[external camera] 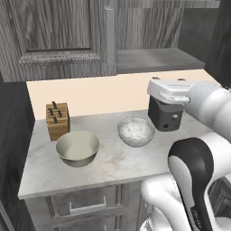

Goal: Open the cabinet. Pick the bowls from the counter and place them in the cabinet. Then close the cabinet.

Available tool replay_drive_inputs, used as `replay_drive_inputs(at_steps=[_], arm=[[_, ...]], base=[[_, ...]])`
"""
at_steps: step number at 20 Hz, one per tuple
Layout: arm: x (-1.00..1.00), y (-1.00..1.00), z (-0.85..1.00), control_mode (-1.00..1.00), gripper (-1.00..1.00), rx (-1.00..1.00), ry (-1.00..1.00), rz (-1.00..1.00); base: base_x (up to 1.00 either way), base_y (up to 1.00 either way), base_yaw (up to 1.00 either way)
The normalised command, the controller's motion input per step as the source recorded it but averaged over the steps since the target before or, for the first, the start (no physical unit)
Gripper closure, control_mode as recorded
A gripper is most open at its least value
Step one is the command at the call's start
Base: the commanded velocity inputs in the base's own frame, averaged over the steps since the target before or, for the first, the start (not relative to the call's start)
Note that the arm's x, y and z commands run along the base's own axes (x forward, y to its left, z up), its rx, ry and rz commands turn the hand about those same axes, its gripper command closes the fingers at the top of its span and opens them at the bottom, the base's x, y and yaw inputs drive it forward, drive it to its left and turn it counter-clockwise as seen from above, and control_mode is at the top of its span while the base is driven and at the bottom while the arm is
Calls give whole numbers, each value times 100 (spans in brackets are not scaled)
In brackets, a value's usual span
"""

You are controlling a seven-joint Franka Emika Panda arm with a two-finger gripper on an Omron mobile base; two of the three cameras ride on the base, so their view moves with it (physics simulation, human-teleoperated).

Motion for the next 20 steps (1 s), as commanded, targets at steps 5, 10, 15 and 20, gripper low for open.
replay_drive_inputs(at_steps=[5,10,15,20], arm=[[63,50,0,-100,-100,-2,-16,15],[40,39,4,-100,-100,-1,-17,-2],[52,24,0,-100,-100,0,-6,-8],[56,0,1,-100,-100,0,1,-3]], base=[[0,0,0],[0,0,0],[0,0,0],[0,0,0]])
